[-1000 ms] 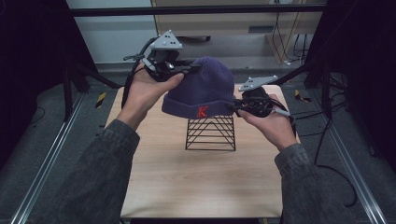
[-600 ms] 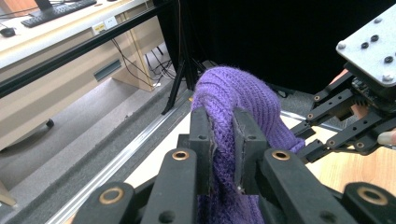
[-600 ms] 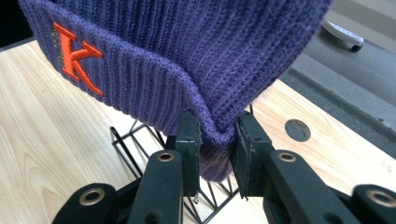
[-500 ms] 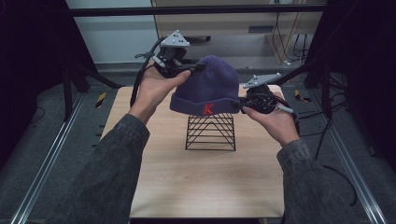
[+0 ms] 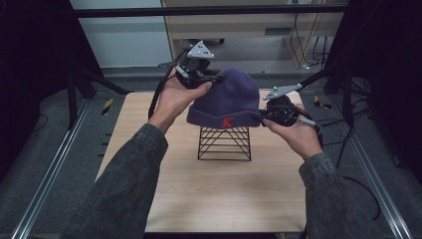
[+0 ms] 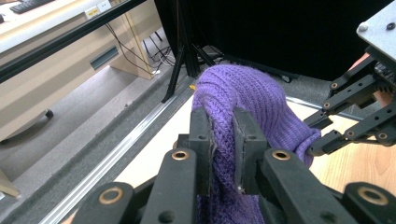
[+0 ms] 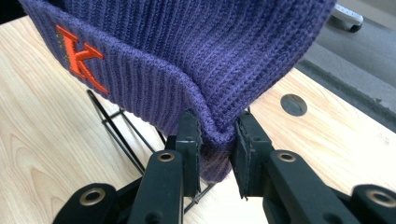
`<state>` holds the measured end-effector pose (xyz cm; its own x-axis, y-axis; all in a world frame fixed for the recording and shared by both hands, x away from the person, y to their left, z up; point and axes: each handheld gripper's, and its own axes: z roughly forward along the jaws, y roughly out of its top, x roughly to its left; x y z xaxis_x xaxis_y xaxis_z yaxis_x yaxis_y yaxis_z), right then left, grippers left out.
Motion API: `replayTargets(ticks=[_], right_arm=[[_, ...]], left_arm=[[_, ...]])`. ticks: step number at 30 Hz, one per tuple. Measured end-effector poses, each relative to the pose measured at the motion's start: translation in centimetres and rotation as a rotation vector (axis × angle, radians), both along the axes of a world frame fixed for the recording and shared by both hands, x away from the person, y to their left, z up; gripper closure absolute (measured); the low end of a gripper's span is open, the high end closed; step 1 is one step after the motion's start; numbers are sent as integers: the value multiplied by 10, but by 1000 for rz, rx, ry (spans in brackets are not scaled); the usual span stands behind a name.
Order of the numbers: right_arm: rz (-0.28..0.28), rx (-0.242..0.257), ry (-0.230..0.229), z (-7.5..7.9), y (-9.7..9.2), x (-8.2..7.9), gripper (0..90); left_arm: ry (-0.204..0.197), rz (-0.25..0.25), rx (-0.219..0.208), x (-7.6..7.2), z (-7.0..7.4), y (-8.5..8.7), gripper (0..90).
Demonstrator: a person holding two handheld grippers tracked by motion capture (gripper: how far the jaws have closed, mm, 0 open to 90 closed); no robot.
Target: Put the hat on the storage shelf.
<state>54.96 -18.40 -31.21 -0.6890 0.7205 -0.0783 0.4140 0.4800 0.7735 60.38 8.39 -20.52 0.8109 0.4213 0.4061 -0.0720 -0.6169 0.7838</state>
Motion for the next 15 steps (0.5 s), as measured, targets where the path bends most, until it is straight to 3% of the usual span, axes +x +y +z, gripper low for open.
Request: replayTargets(ticks=[15], right_arm=[[-21,-8,36,-15,-7,1,749]], left_arm=[[3,13,22,11,-18,-1,795]])
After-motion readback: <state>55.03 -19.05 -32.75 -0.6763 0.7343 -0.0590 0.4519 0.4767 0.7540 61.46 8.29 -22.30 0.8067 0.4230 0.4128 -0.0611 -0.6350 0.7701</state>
